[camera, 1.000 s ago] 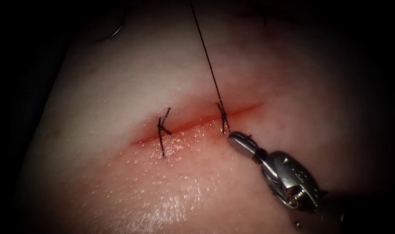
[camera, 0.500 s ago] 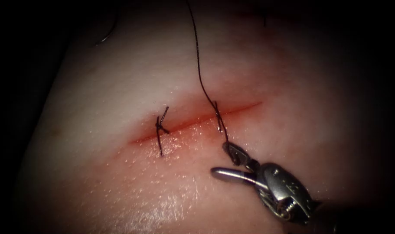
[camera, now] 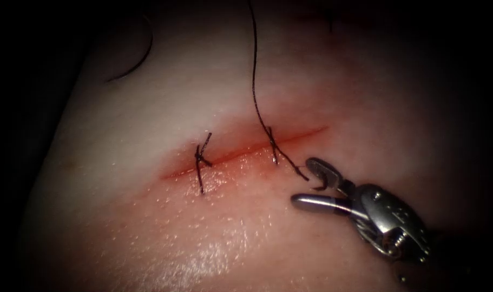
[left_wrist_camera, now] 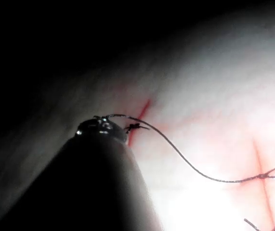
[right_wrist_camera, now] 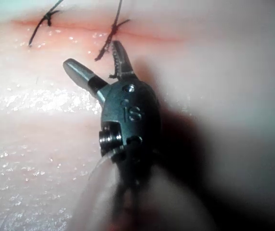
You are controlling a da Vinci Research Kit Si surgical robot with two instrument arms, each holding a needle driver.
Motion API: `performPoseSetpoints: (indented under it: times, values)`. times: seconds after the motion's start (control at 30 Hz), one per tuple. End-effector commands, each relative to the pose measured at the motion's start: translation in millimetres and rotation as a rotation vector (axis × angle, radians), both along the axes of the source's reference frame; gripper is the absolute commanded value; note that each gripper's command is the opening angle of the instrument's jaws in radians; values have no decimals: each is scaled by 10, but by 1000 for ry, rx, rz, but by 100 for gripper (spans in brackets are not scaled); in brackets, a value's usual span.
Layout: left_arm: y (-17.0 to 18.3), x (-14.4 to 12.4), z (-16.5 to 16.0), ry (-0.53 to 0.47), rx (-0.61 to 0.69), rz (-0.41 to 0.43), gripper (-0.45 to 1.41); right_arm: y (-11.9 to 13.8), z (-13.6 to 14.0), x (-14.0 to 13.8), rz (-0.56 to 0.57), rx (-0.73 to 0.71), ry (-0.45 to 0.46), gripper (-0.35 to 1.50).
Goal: Wound Closure
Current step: Pull working thread taut with left jaws
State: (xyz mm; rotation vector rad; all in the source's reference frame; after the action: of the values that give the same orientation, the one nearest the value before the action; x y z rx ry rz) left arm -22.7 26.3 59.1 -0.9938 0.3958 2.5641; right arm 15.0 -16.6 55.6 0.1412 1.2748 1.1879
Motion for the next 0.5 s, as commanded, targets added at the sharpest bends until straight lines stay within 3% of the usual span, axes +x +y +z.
performPoseSetpoints:
  times: [0.03, 0.4, 0.5]
  values:
    - [4, -5, 0, 0, -6, 1, -45, 9, 1, -1, -9, -8, -5, 121]
    - [-39, -4, -51, -87, -1, -76, -45, 28, -18, -32, -52, -47, -44, 121]
    - [-54, -3, -71, -198, 38, -139, -45, 32, -14, -25, -55, -64, -63, 121]
